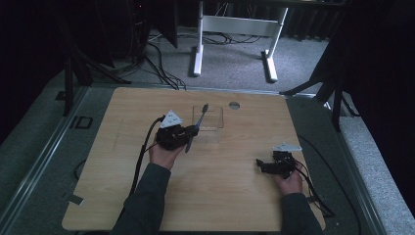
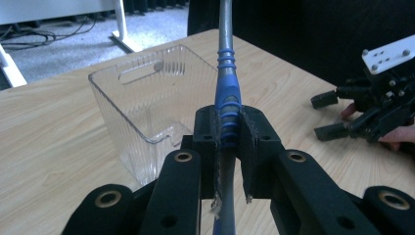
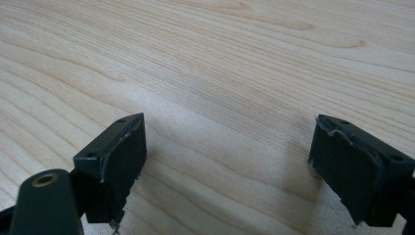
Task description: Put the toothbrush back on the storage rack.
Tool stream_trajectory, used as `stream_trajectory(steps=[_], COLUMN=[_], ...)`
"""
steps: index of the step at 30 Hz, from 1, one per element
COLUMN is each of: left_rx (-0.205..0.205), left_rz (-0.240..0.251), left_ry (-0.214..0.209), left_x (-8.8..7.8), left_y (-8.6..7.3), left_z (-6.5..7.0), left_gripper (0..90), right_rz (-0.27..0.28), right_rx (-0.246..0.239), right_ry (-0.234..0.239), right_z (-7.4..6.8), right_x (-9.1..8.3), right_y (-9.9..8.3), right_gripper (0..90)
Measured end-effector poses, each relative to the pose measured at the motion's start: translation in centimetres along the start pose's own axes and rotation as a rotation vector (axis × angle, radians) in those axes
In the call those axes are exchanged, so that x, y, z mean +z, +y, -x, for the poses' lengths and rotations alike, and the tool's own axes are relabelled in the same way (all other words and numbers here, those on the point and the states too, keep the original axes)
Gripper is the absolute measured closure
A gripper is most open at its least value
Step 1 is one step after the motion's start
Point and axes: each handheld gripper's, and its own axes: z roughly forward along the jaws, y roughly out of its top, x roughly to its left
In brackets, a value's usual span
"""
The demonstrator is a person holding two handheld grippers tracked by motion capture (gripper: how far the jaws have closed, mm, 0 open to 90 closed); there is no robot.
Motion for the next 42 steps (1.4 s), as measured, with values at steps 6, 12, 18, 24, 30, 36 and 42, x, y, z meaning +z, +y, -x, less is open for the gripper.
stream_trajectory(steps=[6, 12, 18, 24, 30, 36, 42], left_rx=[-0.023, -0.041, -0.046, -0.047, -0.039, -0.037, -0.050], left_rz=[0.038, 0.047, 0.055, 0.053, 0.057, 0.063, 0.076], left_ry=[-0.007, -0.009, -0.010, -0.007, -0.014, -0.016, -0.021], left_x=[0.3, 0.6, 0.9, 1.3, 1.6, 1.7, 2.0], left_y=[0.0, 0.0, 0.0, 0.1, 0.4, 0.8, 0.9], left_z=[-0.3, -0.6, -0.7, -0.8, -0.8, -0.9, -1.0], left_gripper=[78.7, 78.7, 78.7, 78.7, 78.7, 78.7, 78.7], right_rz=[0.001, 0.001, 0.001, 0.000, 0.000, 0.000, 0.000], right_rx=[-0.001, -0.001, -0.001, -0.001, -0.001, -0.001, -0.001], right_ry=[0.000, -0.001, 0.000, 0.000, 0.000, 0.000, 0.000], right_z=[0.0, 0.0, 0.0, 0.0, 0.0, 0.0, 0.0], right_x=[0.0, 0.0, 0.0, 0.0, 0.0, 0.0, 0.0], right_y=[0.0, 0.0, 0.0, 0.0, 0.0, 0.0, 0.0], right_gripper=[13.5, 13.6, 13.5, 13.5, 13.5, 13.5, 13.5])
